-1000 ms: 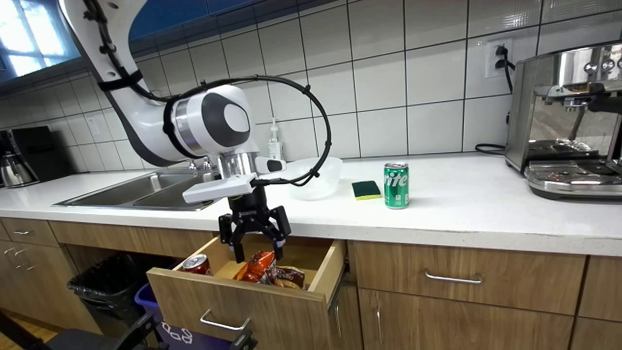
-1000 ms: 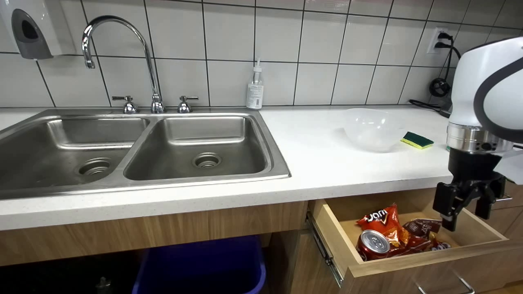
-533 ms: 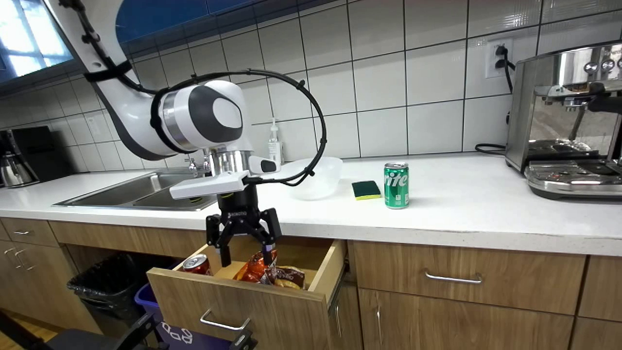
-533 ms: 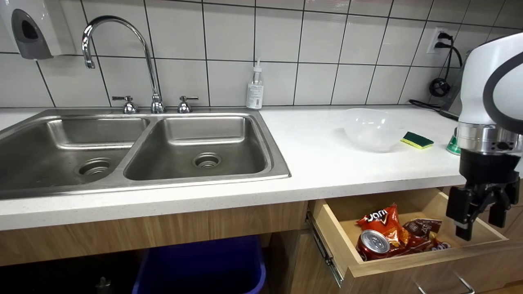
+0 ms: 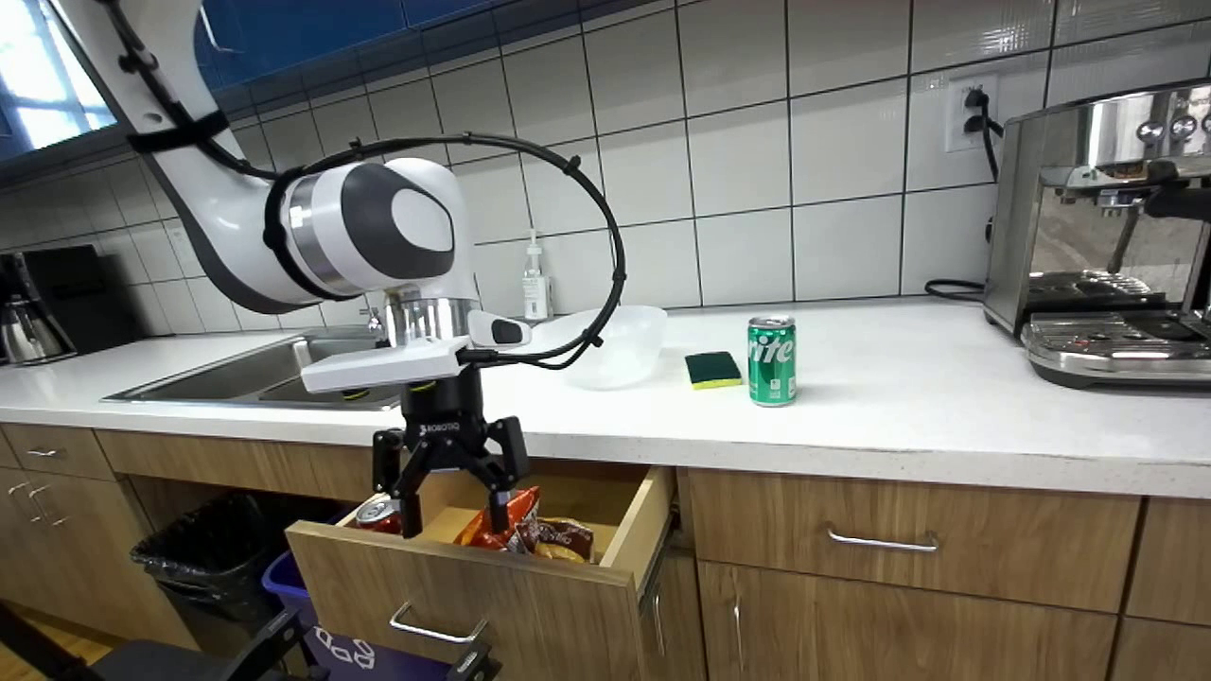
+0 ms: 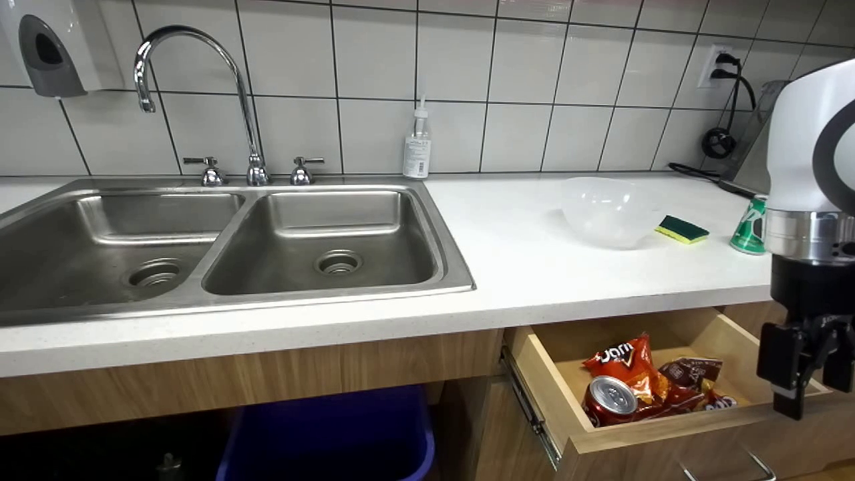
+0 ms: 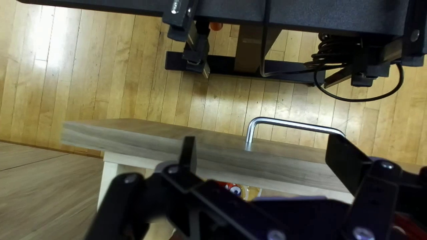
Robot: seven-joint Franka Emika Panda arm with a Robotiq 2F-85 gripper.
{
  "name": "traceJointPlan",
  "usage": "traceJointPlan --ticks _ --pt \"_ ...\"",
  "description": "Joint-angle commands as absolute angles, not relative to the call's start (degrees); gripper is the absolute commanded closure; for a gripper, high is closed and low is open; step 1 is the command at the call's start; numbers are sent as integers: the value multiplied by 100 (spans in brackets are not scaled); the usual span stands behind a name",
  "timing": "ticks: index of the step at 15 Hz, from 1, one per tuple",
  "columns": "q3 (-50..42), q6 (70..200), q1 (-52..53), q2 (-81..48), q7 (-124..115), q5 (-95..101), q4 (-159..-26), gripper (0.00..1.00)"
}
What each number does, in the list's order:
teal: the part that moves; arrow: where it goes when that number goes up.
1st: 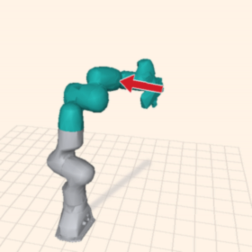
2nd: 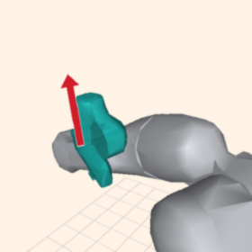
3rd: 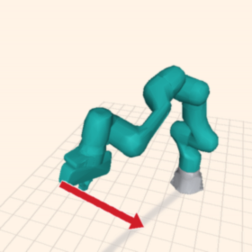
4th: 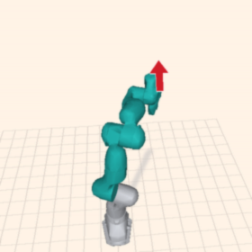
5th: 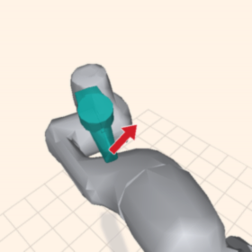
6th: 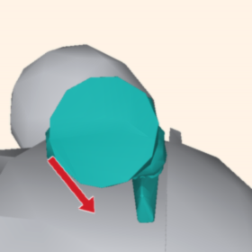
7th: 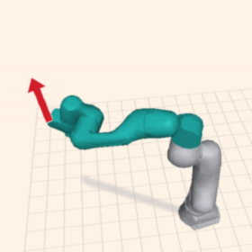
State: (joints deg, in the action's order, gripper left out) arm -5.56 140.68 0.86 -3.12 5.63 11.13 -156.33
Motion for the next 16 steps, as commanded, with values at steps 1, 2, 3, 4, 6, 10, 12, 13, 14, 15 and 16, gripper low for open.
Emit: traceJointPlan --ticks 1,2,3,4,6,10,12,13,14,15,16 --pt "-413 13887 -13 -68 708 1166 -15827 0" --pt "-399 13904 -5 -89 671 1223 -15855 0" --pt "-386 13911 0 -104 665 1261 -15882 0" --pt "-375 13920 3 -119 654 1299 -15908 0" --pt "-355 13959 13 -153 618 1374 -15956 0" --pt "-305 14059 29 -304 590 1425 -15878 0" --pt "-284 14127 39 -338 512 1477 -15878 0" --pt "-271 14146 44 -359 494 1500 -15878 0" --pt "-263 14143 49 -381 473 1530 -15877 0" --pt "-258 14147 50 -398 469 1546 -15877 0" --pt "-257 14146 54 -422 440 1573 -15877 0"
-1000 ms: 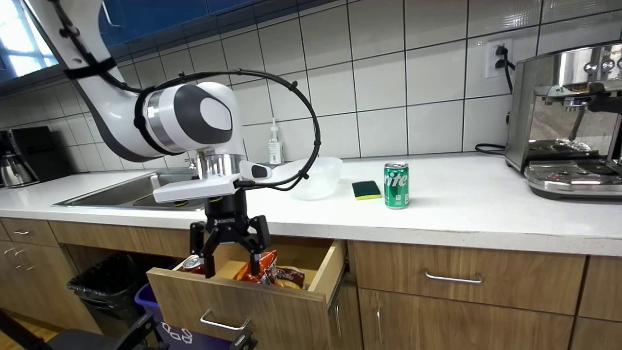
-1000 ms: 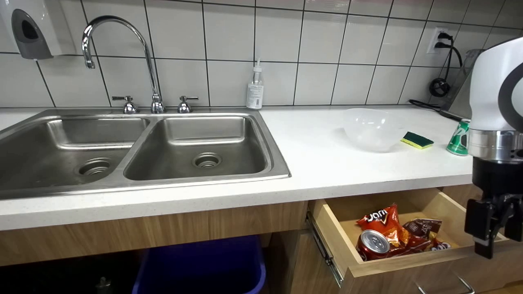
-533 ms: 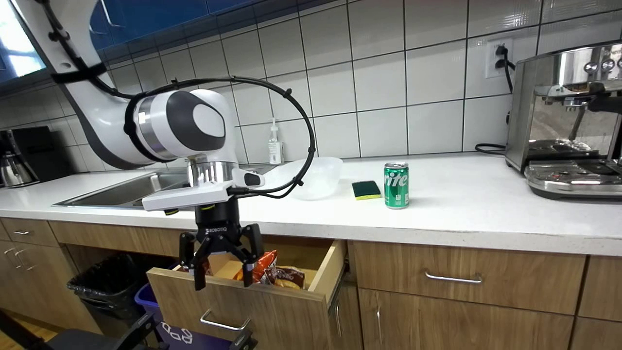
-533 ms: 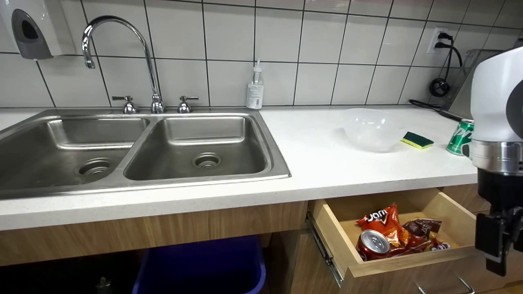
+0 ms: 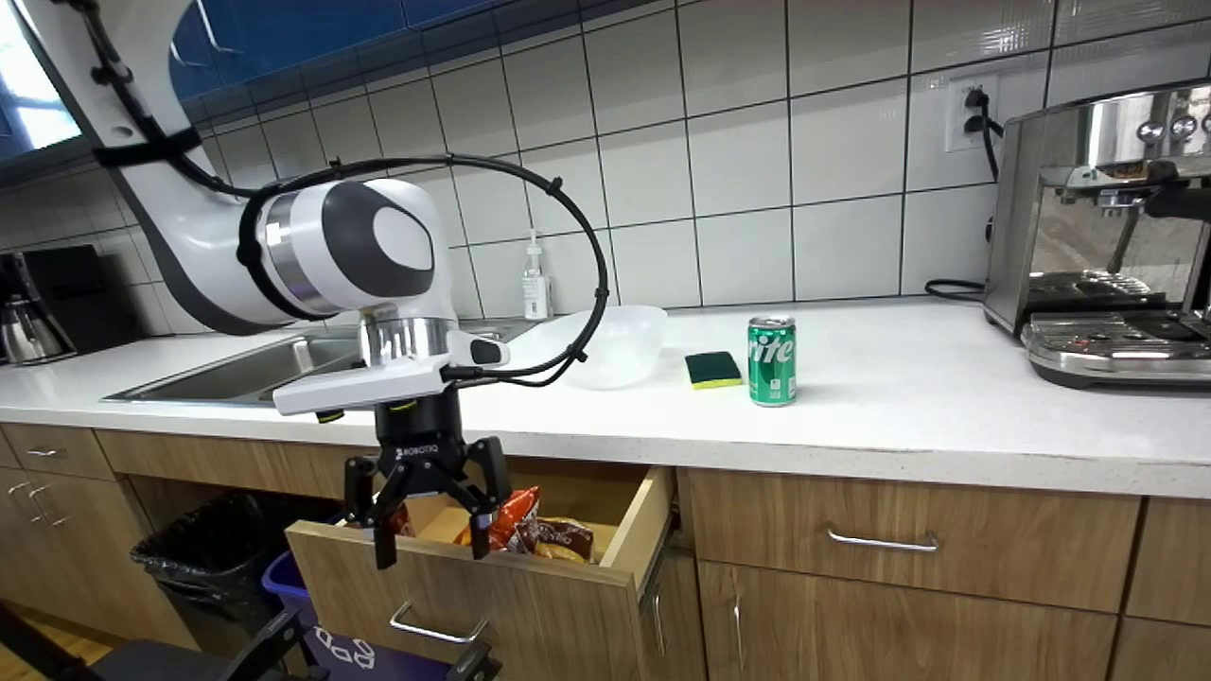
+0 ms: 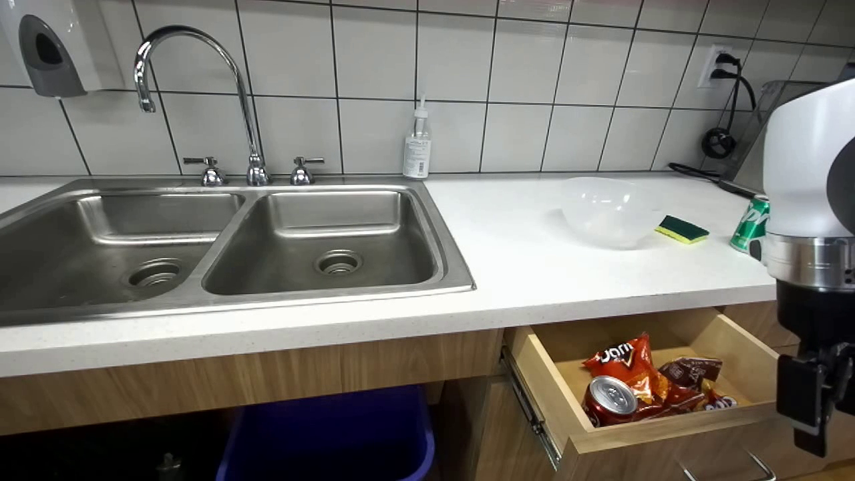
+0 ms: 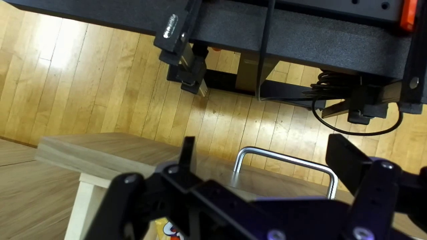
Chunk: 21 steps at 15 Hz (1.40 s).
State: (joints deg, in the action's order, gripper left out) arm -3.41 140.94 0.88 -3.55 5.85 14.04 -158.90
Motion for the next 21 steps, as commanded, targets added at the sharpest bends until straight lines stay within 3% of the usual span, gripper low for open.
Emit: traceJointPlan --ticks 1,21 --pt "-257 14125 56 -452 419 1580 -15877 0" --pt "-384 15284 219 -1252 -262 1719 -15778 0"
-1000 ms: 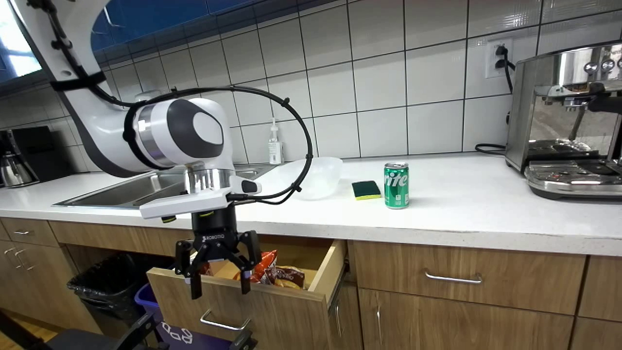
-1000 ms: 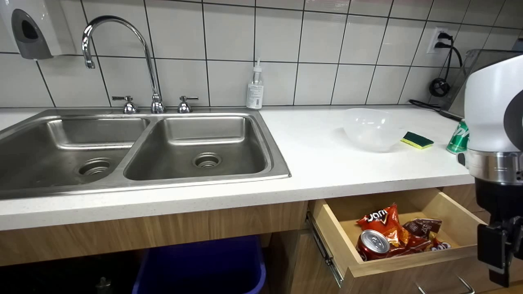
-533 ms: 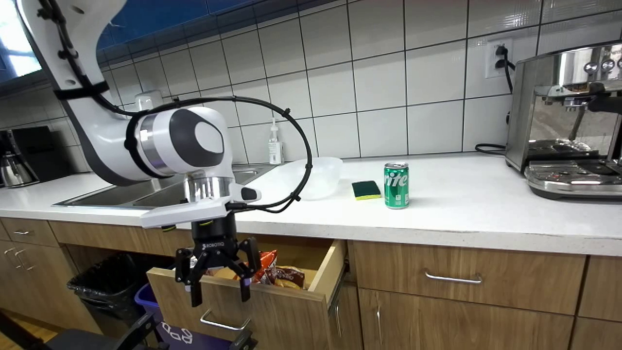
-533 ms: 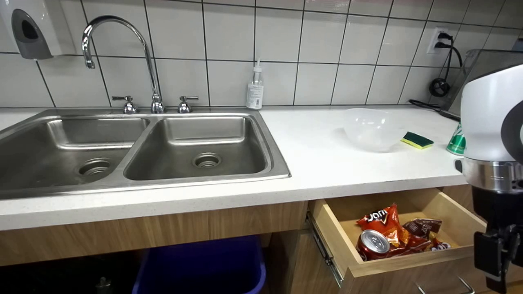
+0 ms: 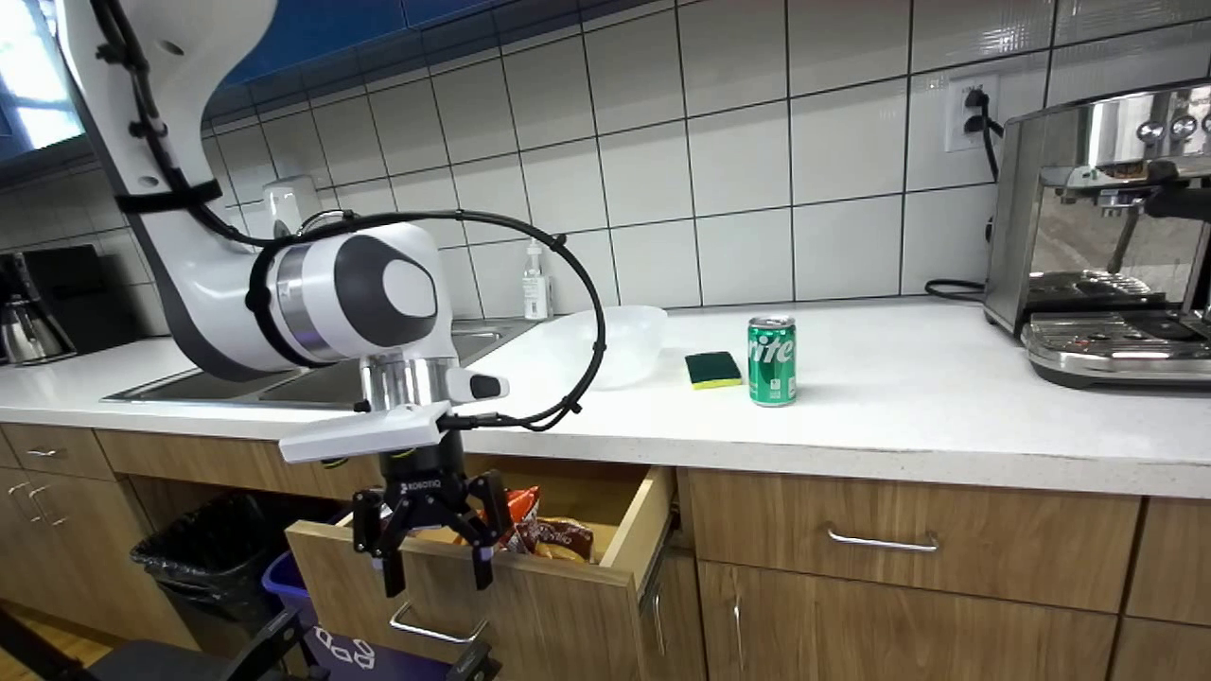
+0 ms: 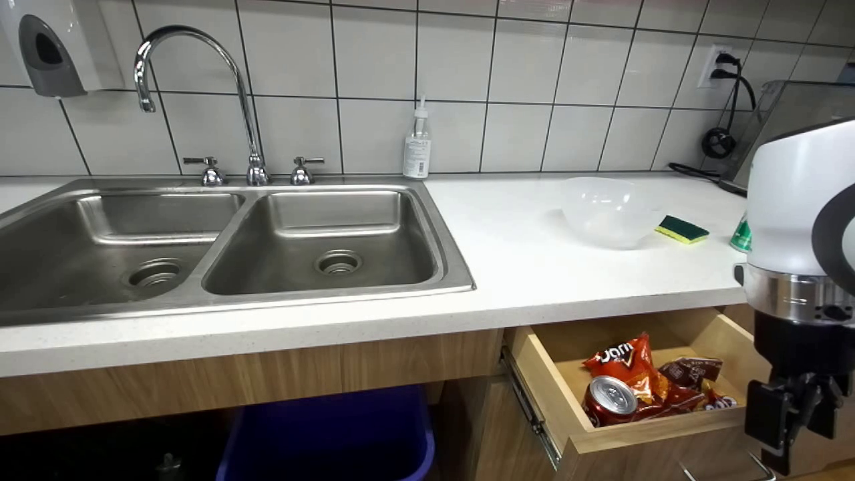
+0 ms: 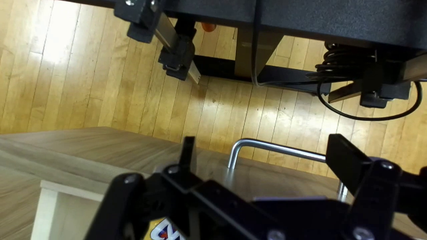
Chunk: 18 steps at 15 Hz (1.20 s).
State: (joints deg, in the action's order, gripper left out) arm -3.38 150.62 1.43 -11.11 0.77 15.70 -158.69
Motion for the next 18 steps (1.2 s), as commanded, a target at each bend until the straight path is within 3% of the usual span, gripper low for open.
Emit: traceJointPlan --ticks 1,18 --pt "-396 15350 230 -1286 -301 1714 -15764 0" --pt "-496 15880 246 -1480 -657 1560 -15492 0"
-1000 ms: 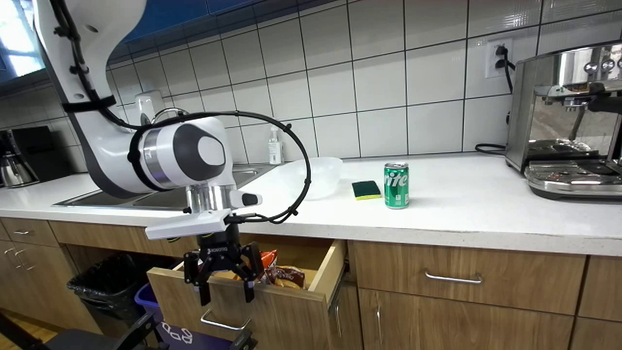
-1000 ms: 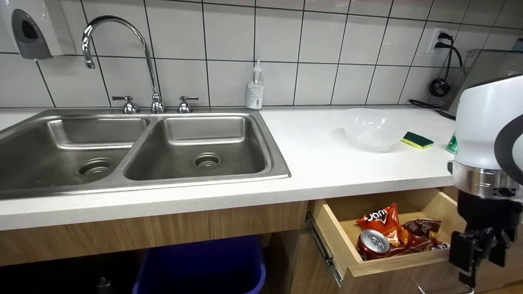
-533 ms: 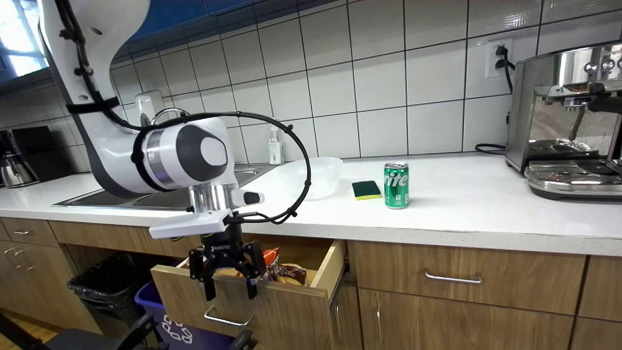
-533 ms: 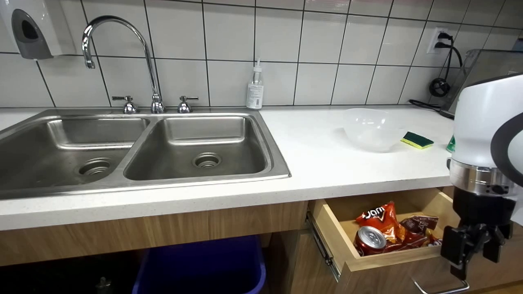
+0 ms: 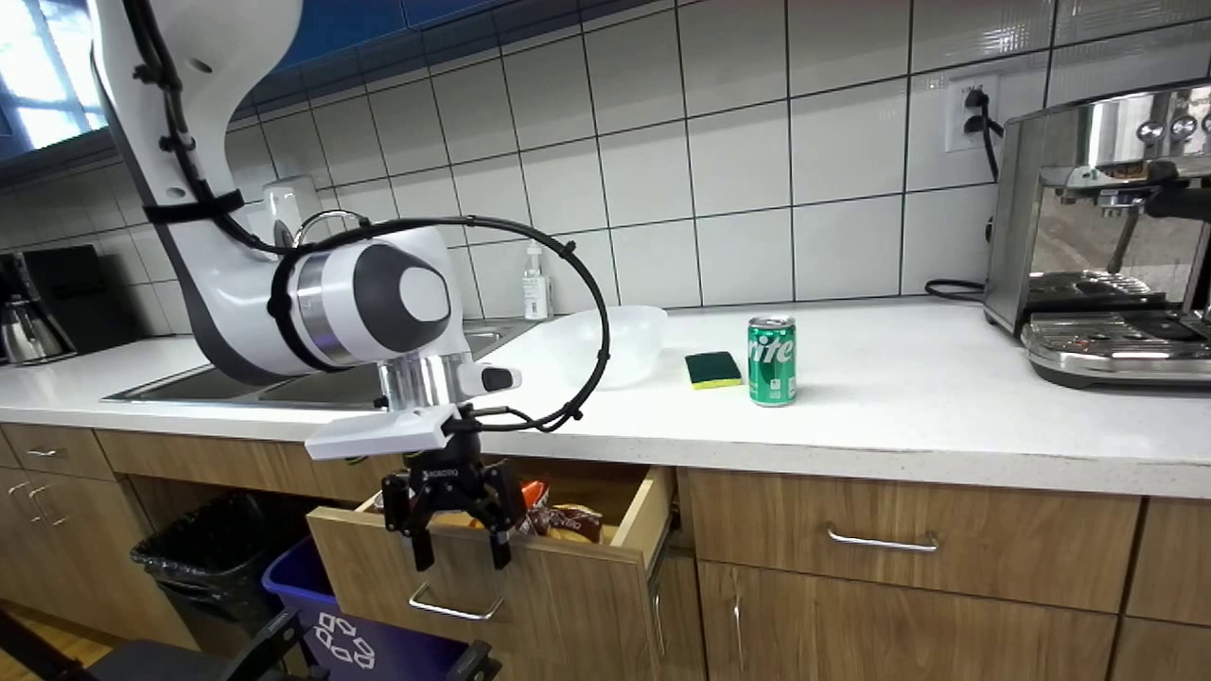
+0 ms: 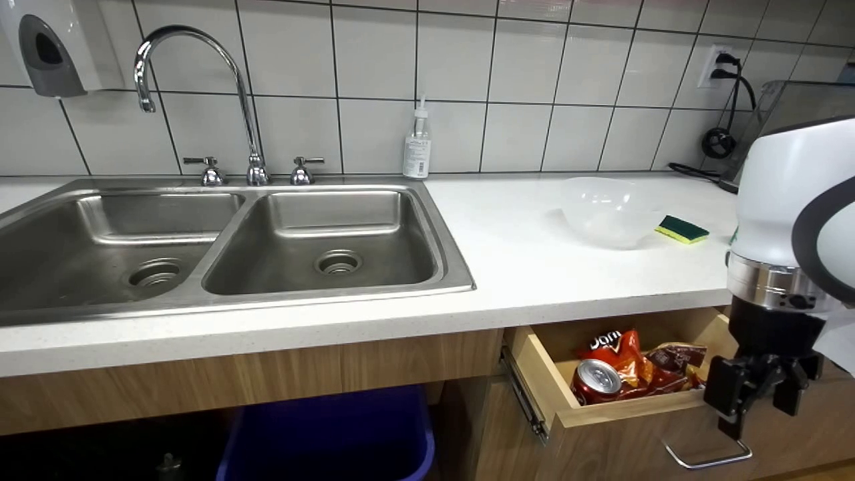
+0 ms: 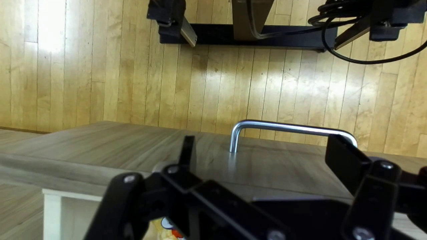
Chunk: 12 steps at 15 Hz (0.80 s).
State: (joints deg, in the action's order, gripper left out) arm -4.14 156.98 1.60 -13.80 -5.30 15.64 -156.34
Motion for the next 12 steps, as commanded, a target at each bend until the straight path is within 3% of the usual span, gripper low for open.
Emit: traceJointPlan --ticks 1,12 --pt "-505 15929 249 -1485 -659 1553 -15481 0" --pt "-593 16265 358 -1696 -783 1536 -15250 0"
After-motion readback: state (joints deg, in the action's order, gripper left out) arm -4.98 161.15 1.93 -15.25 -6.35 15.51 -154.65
